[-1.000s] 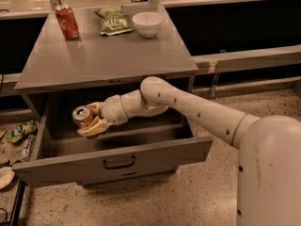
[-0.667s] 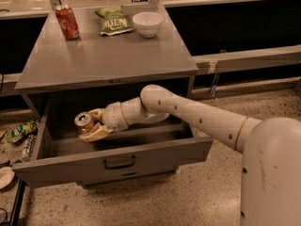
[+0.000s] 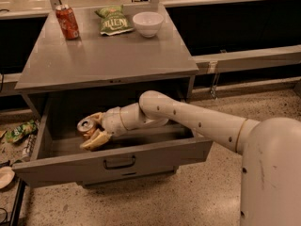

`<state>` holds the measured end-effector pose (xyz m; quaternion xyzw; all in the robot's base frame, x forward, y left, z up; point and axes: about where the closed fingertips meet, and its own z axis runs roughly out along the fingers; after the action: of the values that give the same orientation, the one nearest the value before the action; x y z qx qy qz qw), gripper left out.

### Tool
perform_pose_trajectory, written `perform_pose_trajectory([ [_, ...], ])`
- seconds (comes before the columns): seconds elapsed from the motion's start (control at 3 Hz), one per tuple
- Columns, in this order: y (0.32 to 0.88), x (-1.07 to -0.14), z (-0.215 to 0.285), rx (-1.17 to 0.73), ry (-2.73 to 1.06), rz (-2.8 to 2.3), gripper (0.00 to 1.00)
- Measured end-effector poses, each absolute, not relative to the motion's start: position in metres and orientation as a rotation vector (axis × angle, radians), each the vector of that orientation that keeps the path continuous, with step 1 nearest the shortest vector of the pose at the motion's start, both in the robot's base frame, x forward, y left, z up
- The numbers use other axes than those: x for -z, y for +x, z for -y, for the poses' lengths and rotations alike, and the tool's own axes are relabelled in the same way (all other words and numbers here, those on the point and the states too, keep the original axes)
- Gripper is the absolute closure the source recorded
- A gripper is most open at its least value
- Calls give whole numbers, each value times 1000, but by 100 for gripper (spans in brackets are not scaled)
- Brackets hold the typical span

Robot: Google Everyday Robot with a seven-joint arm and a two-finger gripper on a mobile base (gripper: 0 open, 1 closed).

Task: Place orange can into top drawer

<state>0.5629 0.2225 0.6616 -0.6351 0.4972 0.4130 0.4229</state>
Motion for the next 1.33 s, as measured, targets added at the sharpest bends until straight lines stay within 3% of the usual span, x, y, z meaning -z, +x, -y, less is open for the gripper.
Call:
perform_pose_trajectory([
  [0.33,566,-662,-221,-1035,-1574,-1259,0],
  [1.0,573,-706,-198,-1088,-1448,-1288,0],
  [1.33,568,-739,-177,-1116,-1399,-1259,16],
])
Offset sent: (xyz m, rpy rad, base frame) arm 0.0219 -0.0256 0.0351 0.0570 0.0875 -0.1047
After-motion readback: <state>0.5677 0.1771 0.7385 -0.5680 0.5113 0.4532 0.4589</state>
